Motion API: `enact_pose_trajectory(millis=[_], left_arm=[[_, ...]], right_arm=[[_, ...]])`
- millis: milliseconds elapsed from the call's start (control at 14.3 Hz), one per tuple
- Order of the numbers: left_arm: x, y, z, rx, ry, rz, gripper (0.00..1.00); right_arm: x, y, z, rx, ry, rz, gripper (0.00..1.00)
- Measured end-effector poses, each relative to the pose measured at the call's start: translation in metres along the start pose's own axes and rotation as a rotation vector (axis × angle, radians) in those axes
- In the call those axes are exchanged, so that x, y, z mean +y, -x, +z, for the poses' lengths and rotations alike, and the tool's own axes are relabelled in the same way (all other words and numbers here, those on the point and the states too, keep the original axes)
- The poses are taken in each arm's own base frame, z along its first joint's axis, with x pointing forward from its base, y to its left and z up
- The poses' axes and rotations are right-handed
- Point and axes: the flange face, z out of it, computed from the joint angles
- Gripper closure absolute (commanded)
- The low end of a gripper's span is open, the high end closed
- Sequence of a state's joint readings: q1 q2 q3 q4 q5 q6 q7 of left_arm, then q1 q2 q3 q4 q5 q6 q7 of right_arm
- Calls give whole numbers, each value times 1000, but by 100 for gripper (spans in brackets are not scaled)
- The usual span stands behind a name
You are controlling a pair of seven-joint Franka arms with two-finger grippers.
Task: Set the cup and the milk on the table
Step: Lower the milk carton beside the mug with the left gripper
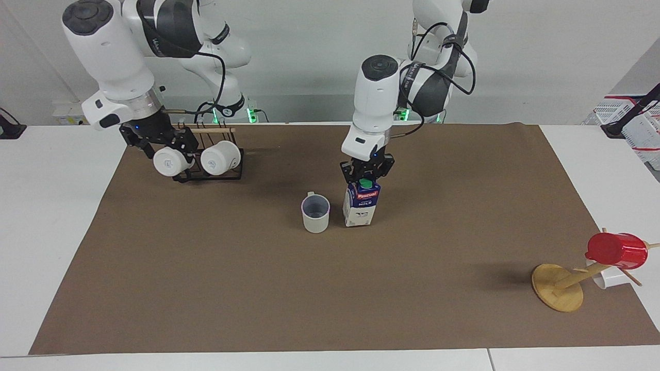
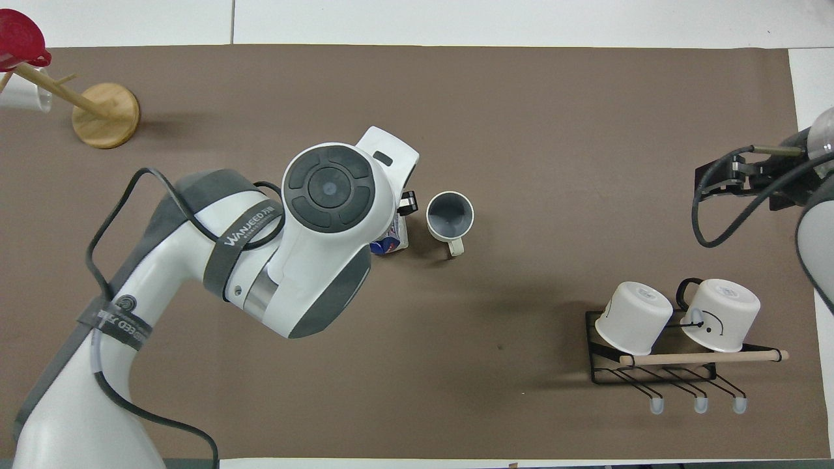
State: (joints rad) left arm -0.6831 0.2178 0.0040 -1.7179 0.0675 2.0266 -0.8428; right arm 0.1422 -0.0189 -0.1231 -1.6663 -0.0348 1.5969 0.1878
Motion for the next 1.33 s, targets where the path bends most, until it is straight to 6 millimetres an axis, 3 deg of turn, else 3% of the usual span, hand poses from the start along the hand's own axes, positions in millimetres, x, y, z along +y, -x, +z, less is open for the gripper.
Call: enact_pose_trajectory(millis=[209,279,419,488,558,628,1047,1186,1326], left_arm=[[9,2,6,7,-6,4,100],[8,0,6,11,-7,4,95],[5,-4,5,20,-11,0,57],[4,-6,5,27,-17,0,48],[2,-8,5,34,-23,1,28],[0,-10,5,39,-27,0,0],[-1,-15,-5,59,-15,-4,0],[-11,-22,-31,82,3,-24,0],[-52,-39,-76,94,6,-61,0]], right_arm=[[25,5,-12,-1,-4,-26,0],[35,5,-17,-5,-4,-41,0],[47,5,-24,0,-6,-55,0],[48,4,-25,2,-6,-56,0],[47,4,-24,0,-6,-58,0],[45,4,-23,-2,-5,-61,0],[45,4,-20,-22,0,-60,0],[40,5,-20,-22,1,-68,0],[40,5,-20,-22,1,-70,0]])
